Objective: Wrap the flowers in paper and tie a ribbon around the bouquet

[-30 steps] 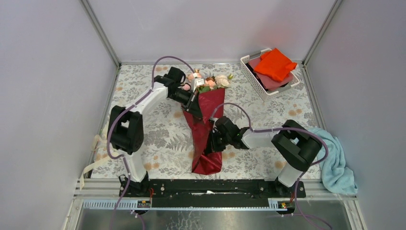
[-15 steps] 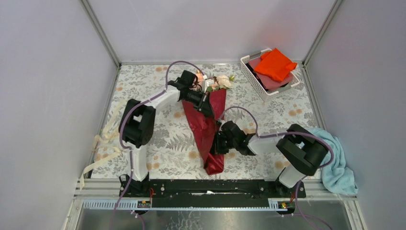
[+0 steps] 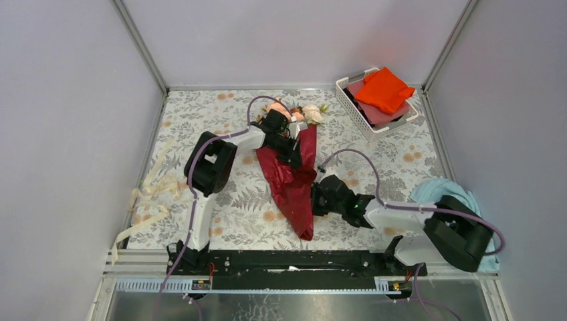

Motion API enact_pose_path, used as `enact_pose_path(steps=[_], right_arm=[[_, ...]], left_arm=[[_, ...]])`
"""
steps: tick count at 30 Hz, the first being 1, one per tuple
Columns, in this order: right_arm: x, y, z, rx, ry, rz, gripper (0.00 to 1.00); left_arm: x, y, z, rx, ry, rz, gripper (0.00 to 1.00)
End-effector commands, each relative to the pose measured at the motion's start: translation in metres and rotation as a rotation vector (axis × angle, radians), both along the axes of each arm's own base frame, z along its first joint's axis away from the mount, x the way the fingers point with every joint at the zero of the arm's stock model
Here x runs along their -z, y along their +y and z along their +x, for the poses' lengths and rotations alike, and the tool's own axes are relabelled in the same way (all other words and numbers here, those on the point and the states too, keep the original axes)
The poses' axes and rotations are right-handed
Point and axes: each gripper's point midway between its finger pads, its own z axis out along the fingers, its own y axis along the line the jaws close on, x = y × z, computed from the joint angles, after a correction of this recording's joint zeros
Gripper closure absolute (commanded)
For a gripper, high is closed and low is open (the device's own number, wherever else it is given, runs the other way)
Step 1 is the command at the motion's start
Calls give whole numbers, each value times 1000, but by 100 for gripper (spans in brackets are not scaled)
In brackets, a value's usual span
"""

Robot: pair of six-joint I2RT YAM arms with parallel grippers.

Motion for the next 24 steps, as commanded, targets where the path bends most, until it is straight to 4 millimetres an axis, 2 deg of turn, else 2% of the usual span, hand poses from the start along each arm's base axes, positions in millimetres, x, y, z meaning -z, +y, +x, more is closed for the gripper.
enact_pose_path(steps=[1,5,8,10,13,15,18,21,24], right_arm=[[-10,-40,9,116,-47,-187,94],[-26,-96,14,181,-129,-425,79],[-57,-117,32,221,-235,-498,60],[-74,-103,46,162,-278,-423,44],[-93,-62,58,1,-257,-190,13],[-90,-55,69,-23,-214,-180,9],[-79,-52,84,-14,-178,-211,11],[-64,-42,84,-39,-117,-203,13],[-39,-44,80,-50,-47,-248,15]], left_arm=[[13,0,15,2,-87,49,100],[15,3,15,1,-102,64,100],[14,4,16,1,-112,69,100],[14,4,15,0,-110,71,100],[15,4,15,-1,-108,73,100],[16,5,15,-2,-107,76,100],[16,5,14,1,-107,77,100],[14,5,15,5,-112,78,100],[12,6,15,8,-122,82,100]])
